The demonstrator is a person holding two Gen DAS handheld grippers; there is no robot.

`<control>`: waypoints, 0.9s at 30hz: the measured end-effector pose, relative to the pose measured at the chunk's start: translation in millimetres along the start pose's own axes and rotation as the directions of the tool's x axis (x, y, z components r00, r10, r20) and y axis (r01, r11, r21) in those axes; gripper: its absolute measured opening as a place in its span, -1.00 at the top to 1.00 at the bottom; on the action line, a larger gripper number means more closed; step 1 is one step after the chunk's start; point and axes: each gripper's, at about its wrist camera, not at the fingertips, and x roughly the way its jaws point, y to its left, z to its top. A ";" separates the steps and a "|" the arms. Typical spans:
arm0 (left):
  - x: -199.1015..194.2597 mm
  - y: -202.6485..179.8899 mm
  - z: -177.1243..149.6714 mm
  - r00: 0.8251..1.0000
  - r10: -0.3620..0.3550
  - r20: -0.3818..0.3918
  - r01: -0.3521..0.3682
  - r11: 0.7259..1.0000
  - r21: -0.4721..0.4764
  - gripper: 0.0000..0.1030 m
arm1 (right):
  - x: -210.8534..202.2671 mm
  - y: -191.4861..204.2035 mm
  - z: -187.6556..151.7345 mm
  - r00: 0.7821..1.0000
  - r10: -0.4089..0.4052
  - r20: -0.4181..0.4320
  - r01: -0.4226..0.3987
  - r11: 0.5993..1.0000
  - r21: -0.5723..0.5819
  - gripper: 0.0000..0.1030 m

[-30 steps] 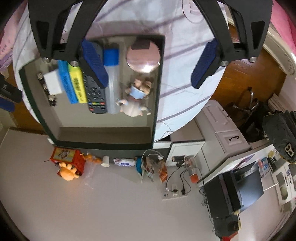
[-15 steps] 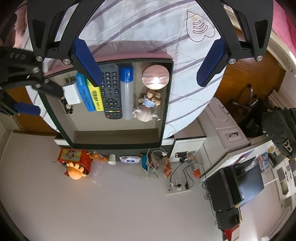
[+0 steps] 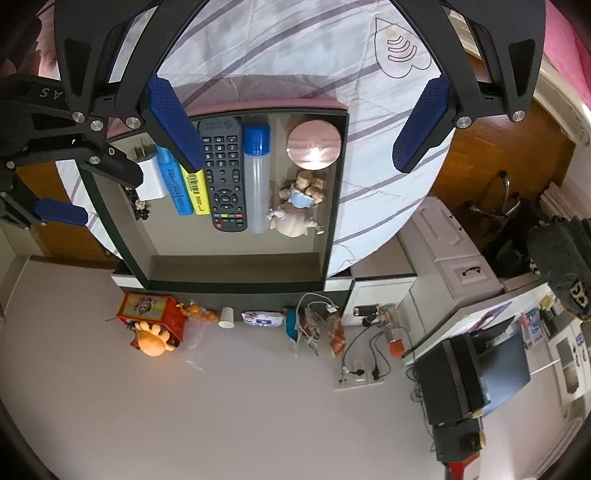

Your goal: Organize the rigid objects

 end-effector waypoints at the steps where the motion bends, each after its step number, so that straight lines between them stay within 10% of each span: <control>1: 2.1 -1.2 0.8 1.000 -0.012 -0.007 0.012 1.000 0.004 -0.99 | 0.7 -1.1 0.3 1.000 -0.003 -0.003 0.003 1.000 0.003 -0.65; 27: -38.3 -22.4 -8.7 0.999 -0.044 0.012 0.043 0.998 0.044 -0.99 | -38.5 -11.5 -18.2 0.999 -0.045 0.007 0.045 0.999 -0.003 -0.65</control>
